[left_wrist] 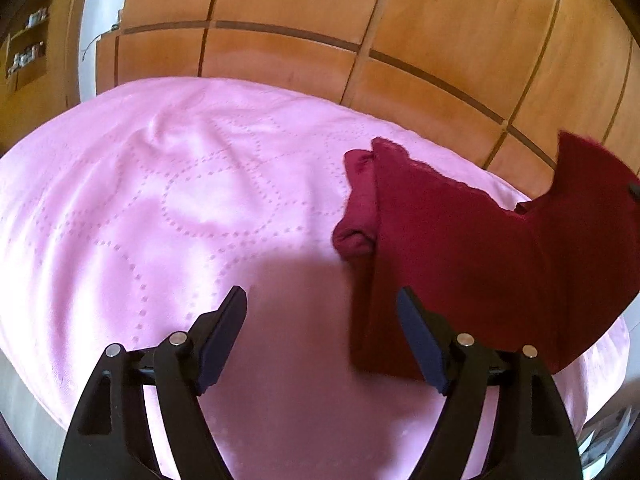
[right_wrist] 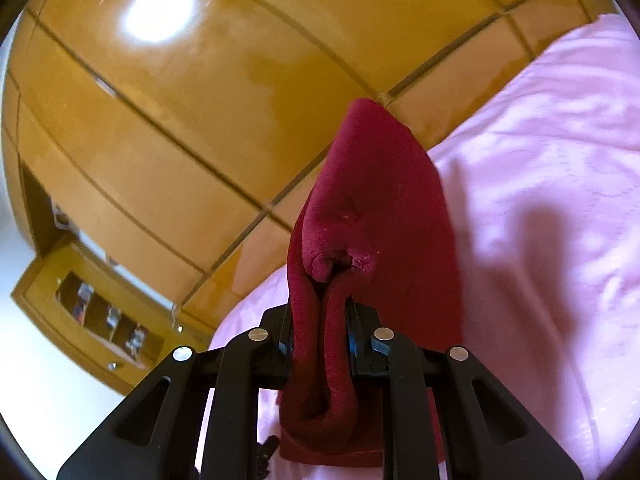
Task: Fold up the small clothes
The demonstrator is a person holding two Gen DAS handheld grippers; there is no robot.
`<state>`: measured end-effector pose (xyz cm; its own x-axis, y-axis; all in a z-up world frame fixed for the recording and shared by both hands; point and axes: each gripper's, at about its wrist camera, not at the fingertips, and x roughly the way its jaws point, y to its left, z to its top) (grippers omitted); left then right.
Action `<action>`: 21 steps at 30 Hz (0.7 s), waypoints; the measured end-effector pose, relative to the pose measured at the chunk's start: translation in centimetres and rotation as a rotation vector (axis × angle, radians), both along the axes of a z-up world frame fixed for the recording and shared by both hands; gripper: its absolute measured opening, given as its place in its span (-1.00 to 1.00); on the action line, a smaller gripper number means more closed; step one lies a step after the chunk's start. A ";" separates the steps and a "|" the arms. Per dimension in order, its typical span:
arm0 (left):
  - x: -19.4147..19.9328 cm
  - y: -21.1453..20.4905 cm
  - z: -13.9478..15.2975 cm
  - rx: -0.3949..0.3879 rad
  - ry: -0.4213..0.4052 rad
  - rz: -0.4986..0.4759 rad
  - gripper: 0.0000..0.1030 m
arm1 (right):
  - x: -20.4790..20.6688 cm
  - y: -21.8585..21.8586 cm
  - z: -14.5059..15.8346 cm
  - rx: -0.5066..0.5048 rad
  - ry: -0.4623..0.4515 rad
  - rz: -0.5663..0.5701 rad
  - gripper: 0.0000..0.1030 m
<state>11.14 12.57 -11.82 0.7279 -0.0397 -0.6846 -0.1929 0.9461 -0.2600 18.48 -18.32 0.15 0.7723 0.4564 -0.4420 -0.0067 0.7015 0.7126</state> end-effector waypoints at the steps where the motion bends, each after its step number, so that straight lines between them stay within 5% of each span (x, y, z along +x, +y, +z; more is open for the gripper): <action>1: -0.1 0.4 -0.2 -0.004 0.004 0.002 0.50 | 0.4 1.0 0.0 0.003 0.005 0.019 -0.66; 7: -0.5 1.5 -0.4 -0.016 0.008 0.021 0.52 | 2.0 5.9 -0.7 -0.034 0.029 0.111 -0.66; 21: -2.0 4.0 -1.2 -0.047 0.018 0.066 0.52 | 2.9 18.5 -7.8 -0.209 0.165 0.355 -0.66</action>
